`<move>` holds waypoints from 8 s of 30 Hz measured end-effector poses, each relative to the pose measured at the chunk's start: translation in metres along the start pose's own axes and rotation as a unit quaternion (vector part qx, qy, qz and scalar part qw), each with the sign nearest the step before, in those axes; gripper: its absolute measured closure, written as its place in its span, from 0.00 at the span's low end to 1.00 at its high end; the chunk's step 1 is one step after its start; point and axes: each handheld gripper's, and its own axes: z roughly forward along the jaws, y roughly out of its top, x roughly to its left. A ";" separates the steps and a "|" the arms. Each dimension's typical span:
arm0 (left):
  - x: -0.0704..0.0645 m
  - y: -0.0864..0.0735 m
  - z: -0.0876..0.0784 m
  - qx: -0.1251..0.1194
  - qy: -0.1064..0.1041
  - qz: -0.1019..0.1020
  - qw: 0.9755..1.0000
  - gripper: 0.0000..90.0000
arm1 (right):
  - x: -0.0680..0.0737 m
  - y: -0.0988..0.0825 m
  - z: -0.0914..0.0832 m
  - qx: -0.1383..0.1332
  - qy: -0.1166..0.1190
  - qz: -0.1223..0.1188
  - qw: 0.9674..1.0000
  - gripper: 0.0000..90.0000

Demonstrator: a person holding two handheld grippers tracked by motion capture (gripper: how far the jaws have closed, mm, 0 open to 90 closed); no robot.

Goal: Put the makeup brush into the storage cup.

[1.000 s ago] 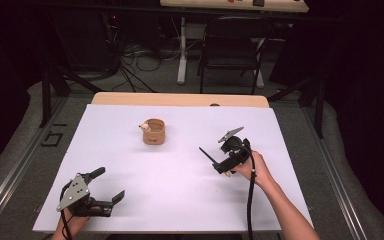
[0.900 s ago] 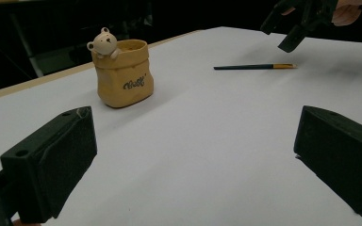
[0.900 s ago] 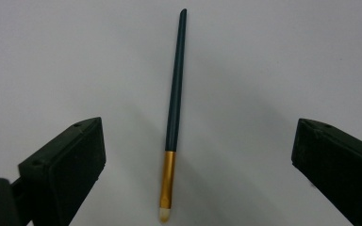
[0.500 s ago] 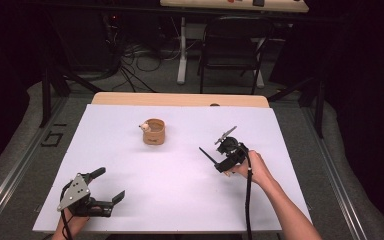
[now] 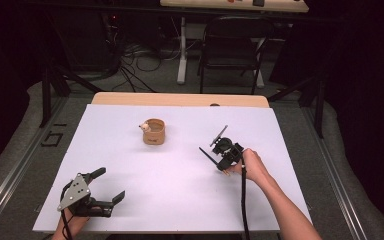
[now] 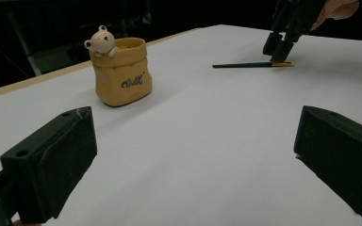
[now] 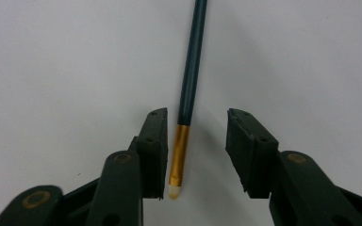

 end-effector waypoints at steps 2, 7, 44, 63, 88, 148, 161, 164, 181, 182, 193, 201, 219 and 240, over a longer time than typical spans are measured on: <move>0.000 0.000 0.000 0.000 0.000 0.000 1.000 0.00 | 0.001 0.002 0.003 0.003 0.000 -0.002 1.000 0.71; 0.000 0.000 0.000 0.000 0.002 0.000 1.000 0.00 | 0.002 0.007 0.008 0.023 0.002 0.000 1.000 0.78; 0.000 0.000 0.000 0.003 0.001 0.001 1.000 0.00 | -0.004 0.011 -0.001 0.029 0.022 0.012 0.999 0.94; 0.000 0.000 0.001 0.006 0.002 0.000 1.000 0.00 | 0.001 0.001 -0.022 0.004 0.016 -0.022 1.000 0.94; -0.001 -0.001 0.002 0.009 -0.001 0.000 1.000 0.00 | 0.024 0.004 -0.034 0.001 -0.001 -0.103 0.995 0.94; -0.003 0.053 0.051 0.189 -0.058 0.086 0.976 0.00 | 0.080 0.027 -0.039 -0.024 -0.007 -0.269 0.963 0.94; -0.010 0.088 0.092 0.273 -0.113 0.166 0.941 0.00 | 0.089 0.030 -0.038 -0.029 -0.005 -0.288 0.957 0.94; -0.011 0.093 0.101 0.282 -0.119 0.177 0.936 0.00 | 0.090 0.030 -0.038 -0.030 -0.005 -0.293 0.956 0.94; -0.018 0.104 0.130 0.311 -0.146 0.213 0.915 0.05 | 0.100 0.035 -0.037 -0.034 -0.011 -0.311 0.950 0.93; -0.019 0.104 0.131 0.312 -0.146 0.216 0.914 0.05 | 0.100 0.035 -0.037 -0.034 -0.012 -0.311 0.950 0.94; -0.025 0.104 0.143 0.317 -0.161 0.232 0.905 0.26 | 0.106 0.040 -0.039 -0.043 -0.013 -0.324 0.945 0.94; -0.029 0.104 0.149 0.320 -0.179 0.241 0.899 0.51 | 0.112 0.043 -0.042 -0.051 -0.014 -0.331 0.942 0.93; -0.028 0.098 0.153 0.312 -0.215 0.233 0.895 0.86 | 0.118 0.044 -0.043 -0.065 -0.011 -0.342 0.937 0.93; -0.029 0.087 0.149 0.295 -0.240 0.221 0.898 0.94 | 0.102 0.038 -0.041 -0.093 0.023 -0.291 0.952 0.42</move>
